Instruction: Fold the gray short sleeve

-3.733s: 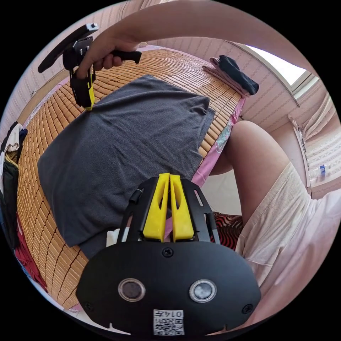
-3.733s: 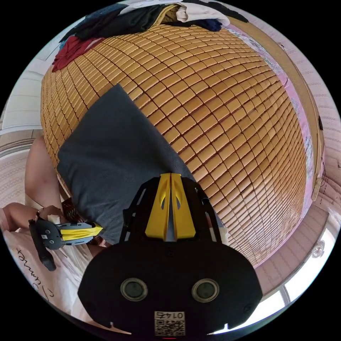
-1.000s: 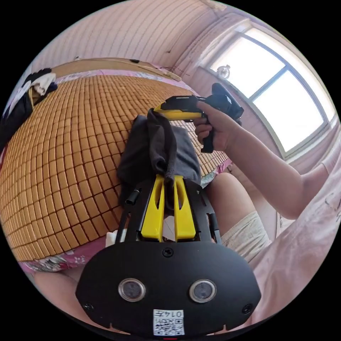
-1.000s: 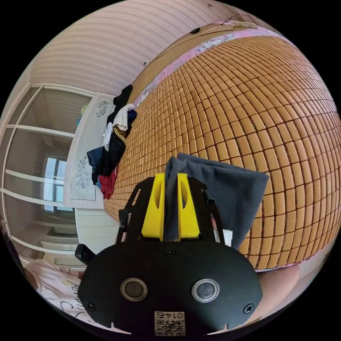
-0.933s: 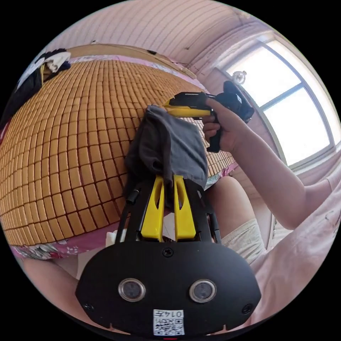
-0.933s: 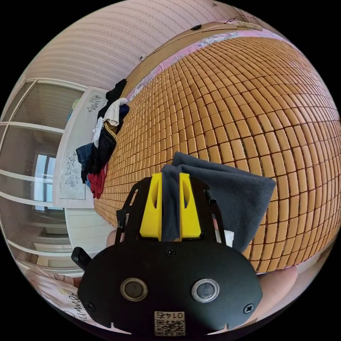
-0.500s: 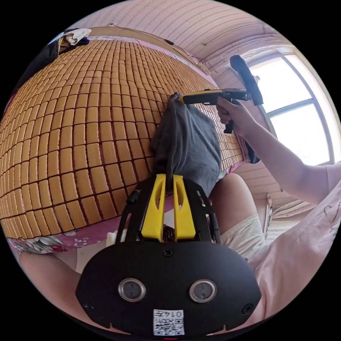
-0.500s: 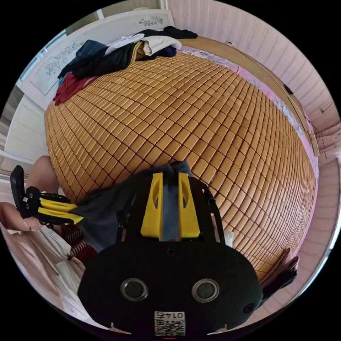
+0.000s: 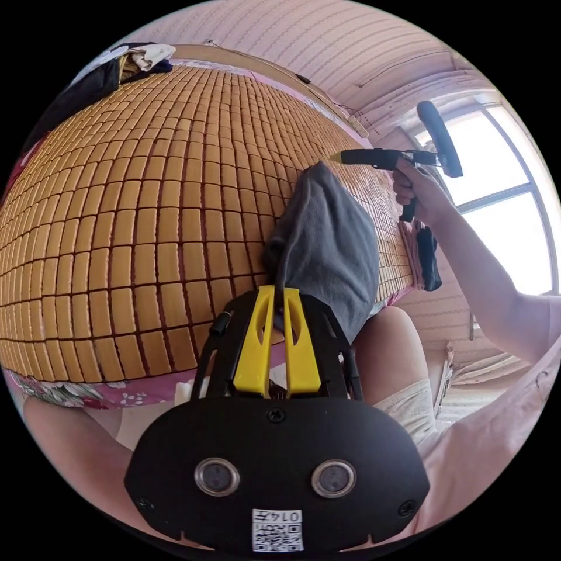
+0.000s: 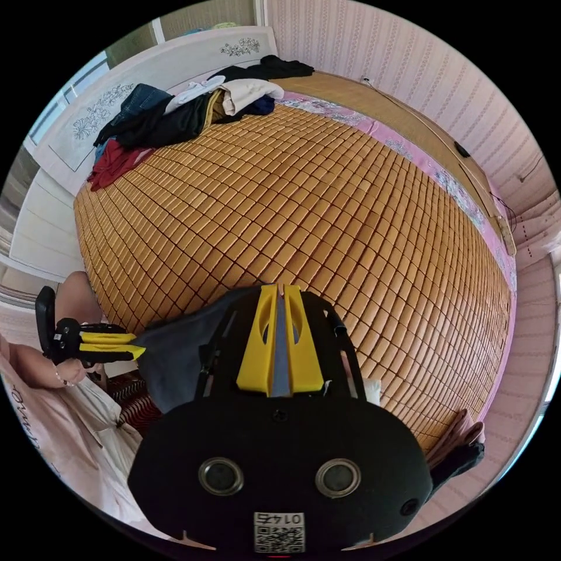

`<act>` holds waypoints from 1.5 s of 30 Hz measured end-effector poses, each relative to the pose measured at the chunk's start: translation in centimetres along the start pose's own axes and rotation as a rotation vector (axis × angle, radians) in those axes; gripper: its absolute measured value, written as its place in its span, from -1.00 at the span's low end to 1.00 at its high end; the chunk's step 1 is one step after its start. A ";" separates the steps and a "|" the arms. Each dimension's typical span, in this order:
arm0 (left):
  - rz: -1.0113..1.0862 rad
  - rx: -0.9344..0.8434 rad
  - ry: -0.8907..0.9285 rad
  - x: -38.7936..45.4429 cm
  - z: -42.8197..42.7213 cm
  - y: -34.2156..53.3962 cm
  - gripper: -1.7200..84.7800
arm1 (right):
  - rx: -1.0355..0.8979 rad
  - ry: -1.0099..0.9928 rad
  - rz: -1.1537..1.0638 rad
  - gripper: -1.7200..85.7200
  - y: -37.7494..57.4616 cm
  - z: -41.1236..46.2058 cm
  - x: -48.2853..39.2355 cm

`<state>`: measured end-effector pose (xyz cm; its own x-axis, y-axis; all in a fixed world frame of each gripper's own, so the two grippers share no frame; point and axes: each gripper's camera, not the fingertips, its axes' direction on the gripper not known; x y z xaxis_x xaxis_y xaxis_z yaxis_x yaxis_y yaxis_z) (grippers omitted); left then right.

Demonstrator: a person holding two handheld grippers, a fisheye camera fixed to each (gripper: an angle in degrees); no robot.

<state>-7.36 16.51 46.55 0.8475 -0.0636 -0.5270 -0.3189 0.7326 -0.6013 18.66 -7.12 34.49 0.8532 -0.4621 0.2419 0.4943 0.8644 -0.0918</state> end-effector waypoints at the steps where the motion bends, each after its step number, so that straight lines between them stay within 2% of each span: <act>1: 0.006 -0.002 -0.012 0.0 -0.3 0.1 -0.90 | -0.027 -0.081 -0.002 -0.73 -0.2 0.7 0.0; 2: 0.019 -0.014 -0.025 0.0 -0.6 0.2 -0.89 | -0.046 -0.128 -0.005 -0.64 -0.2 1.2 -0.1; 5: 0.032 -0.036 -0.029 -0.2 -1.2 0.8 -0.85 | -0.108 -0.090 -0.019 -0.60 0.2 3.4 -0.4; 7: 0.046 -0.040 -0.036 -0.1 -1.7 1.1 -0.83 | -0.078 -0.053 -0.051 -0.64 0.8 3.3 -1.0; 9: 0.073 -0.019 -0.056 0.2 -2.3 1.1 -0.79 | -0.089 -0.081 -0.094 -0.77 1.3 3.4 -1.8; 12: 0.172 0.050 -0.095 1.4 -3.2 0.7 -0.67 | -0.082 -0.039 -0.145 -0.81 2.6 2.9 -2.9; 16: 0.347 0.121 -0.107 3.3 -2.7 -1.1 -0.53 | 0.073 -0.120 -0.275 -0.84 6.5 -1.5 -4.3; 20: 0.470 0.000 -0.009 4.3 -0.5 -3.1 -0.44 | 0.206 -0.196 -0.376 -0.85 11.8 -6.6 -5.1; 22: 0.520 -0.073 -0.024 4.7 0.4 -3.4 -0.42 | 0.244 -0.227 -0.399 -0.85 13.9 -8.5 -5.2; 25: 0.610 -0.106 -0.062 5.5 0.7 -3.0 -0.48 | 0.298 -0.276 -0.420 -0.85 17.1 -10.9 -5.1; 29: 0.729 -0.185 -0.016 6.5 0.5 -2.5 -0.73 | 0.374 -0.320 -0.382 -0.85 20.9 -13.0 -4.2; 32: 0.768 -0.131 -0.008 7.8 -0.7 -1.8 -0.85 | 0.415 -0.313 -0.326 -0.85 23.6 -13.7 -3.5; 36: 0.843 -0.105 -0.054 10.5 -2.5 -1.0 -0.88 | 0.495 -0.325 -0.225 -0.85 27.4 -14.8 -2.2; 40: 0.983 -0.072 -0.044 15.7 -5.5 -0.2 -0.91 | 0.689 -0.357 -0.023 -0.85 33.6 -16.8 0.5; 45: 1.131 -0.072 0.086 22.7 -5.9 -1.3 -0.91 | 0.885 -0.280 0.197 -0.86 41.8 -19.6 3.0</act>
<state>9.81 10.07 31.78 0.0267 0.5616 -0.8270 -0.9086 0.3586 0.2141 45.15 23.72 12.49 0.7798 -0.3269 0.5338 -0.0583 0.8112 0.5819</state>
